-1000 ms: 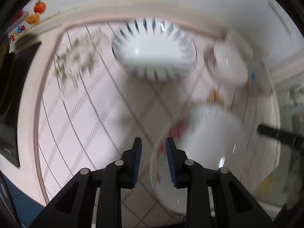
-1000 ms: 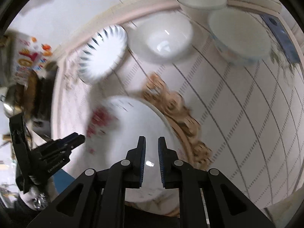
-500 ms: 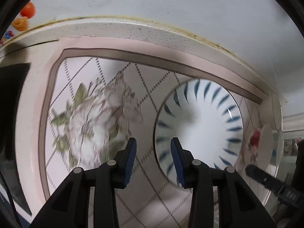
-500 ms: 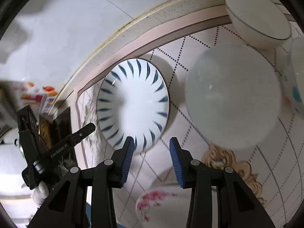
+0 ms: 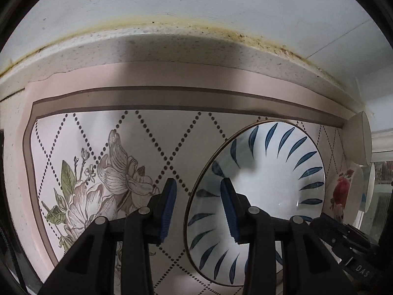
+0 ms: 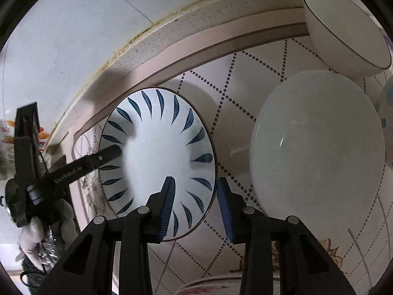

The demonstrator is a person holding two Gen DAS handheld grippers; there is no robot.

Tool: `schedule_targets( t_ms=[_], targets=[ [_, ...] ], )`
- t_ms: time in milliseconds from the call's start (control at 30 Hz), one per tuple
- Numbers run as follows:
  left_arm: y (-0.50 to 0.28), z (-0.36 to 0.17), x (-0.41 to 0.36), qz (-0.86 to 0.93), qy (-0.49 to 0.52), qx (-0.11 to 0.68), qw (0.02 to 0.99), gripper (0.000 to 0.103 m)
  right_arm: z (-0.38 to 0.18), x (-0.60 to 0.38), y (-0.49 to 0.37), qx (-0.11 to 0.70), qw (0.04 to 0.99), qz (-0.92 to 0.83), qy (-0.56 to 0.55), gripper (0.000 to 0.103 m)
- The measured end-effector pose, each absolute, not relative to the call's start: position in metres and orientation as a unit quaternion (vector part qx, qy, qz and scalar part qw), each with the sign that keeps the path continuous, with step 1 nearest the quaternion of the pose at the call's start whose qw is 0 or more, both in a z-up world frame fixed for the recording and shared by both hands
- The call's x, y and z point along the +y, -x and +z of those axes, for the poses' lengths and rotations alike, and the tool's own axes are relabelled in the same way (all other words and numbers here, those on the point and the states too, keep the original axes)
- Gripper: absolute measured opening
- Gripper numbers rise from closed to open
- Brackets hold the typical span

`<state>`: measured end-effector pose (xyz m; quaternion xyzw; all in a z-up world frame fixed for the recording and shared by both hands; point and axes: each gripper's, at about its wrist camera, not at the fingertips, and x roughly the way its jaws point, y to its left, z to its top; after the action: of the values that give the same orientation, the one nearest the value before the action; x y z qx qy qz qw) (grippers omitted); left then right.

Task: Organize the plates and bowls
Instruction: 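Carry the blue-striped plate with both grippers onto the plate stack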

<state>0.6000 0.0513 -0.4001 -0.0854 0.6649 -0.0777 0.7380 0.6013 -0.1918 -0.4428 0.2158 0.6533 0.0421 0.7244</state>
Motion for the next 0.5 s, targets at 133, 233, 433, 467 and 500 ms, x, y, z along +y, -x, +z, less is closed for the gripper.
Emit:
schedule_targets(
  t_ms=[133,233,433,467,500],
  targets=[
    [-0.599,-0.399,0.047,-0.086,0.077,0.66,0.742,0.023,-0.444,-0.185,-0.601,0.656,0.73,0.031,-0.19,0.028],
    [-0.595,-0.399,0.042,-0.081,0.07,0.654,0.749,0.023,-0.446,-0.184,-0.603,0.659,0.728,0.026,-0.187,0.022],
    [-0.575,-0.4,0.046,-0.064,0.079,0.653,0.75,0.022,-0.449,-0.182,-0.605,0.656,0.73,0.032,-0.19,0.015],
    [-0.571,-0.401,0.049,-0.061,0.082,0.653,0.75,0.022,-0.45,-0.18,-0.605,0.657,0.728,0.037,-0.193,0.015],
    [-0.565,-0.401,0.052,-0.059,0.086,0.654,0.749,0.022,-0.451,-0.179,-0.605,0.659,0.725,0.042,-0.196,0.015]
  ],
)
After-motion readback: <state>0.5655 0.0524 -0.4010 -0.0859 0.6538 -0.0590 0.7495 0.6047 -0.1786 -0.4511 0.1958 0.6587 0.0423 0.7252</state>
